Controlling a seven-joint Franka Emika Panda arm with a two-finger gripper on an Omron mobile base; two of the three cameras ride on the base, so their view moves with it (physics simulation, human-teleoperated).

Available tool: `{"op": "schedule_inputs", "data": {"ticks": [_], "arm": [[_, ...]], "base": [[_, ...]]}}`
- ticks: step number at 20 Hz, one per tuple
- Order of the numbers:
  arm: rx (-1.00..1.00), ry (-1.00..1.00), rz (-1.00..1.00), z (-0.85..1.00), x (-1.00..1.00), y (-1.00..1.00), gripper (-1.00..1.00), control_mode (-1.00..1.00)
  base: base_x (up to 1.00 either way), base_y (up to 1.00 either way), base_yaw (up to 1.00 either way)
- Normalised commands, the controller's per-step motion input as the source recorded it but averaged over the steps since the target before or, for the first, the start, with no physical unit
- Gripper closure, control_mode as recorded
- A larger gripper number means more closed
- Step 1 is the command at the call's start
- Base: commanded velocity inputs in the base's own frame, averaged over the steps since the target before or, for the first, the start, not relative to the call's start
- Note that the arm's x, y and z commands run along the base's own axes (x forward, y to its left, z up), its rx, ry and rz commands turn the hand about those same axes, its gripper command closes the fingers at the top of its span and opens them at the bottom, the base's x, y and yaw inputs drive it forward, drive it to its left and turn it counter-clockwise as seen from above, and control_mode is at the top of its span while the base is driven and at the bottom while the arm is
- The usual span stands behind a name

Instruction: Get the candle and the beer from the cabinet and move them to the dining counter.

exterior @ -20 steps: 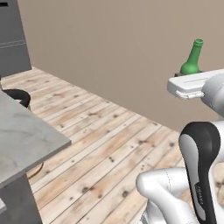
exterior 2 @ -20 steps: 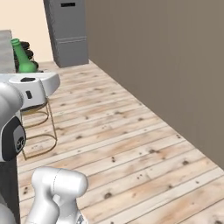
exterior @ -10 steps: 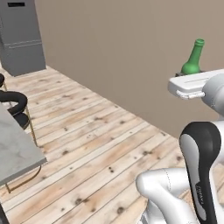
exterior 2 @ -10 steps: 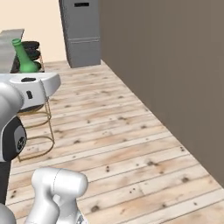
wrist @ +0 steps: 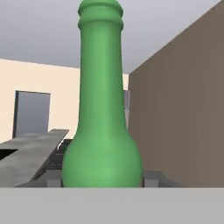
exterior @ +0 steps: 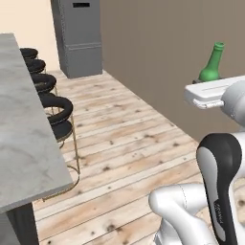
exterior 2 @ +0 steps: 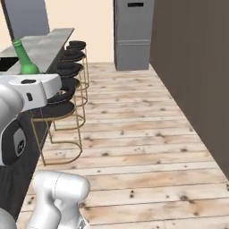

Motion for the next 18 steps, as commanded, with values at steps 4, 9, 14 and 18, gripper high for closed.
{"op": "schedule_inputs", "data": {"ticks": [4, 9, 14, 18], "arm": [[0.0, 0.0, 0.0, 0.0, 0.0, 0.0, 1.0, 1.0], [0.0, 0.0, 0.0, 0.0, 0.0, 0.0, 1.0, 1.0], [0.0, 0.0, 0.0, 0.0, 0.0, 0.0, 1.0, 1.0], [0.0, 0.0, 0.0, 0.0, 0.0, 0.0, 1.0, 1.0]], "base": [[0.79, -0.09, 0.52], [0.74, -0.23, 0.54], [0.38, -0.45, 0.53], [0.11, -0.63, 0.49]]}}
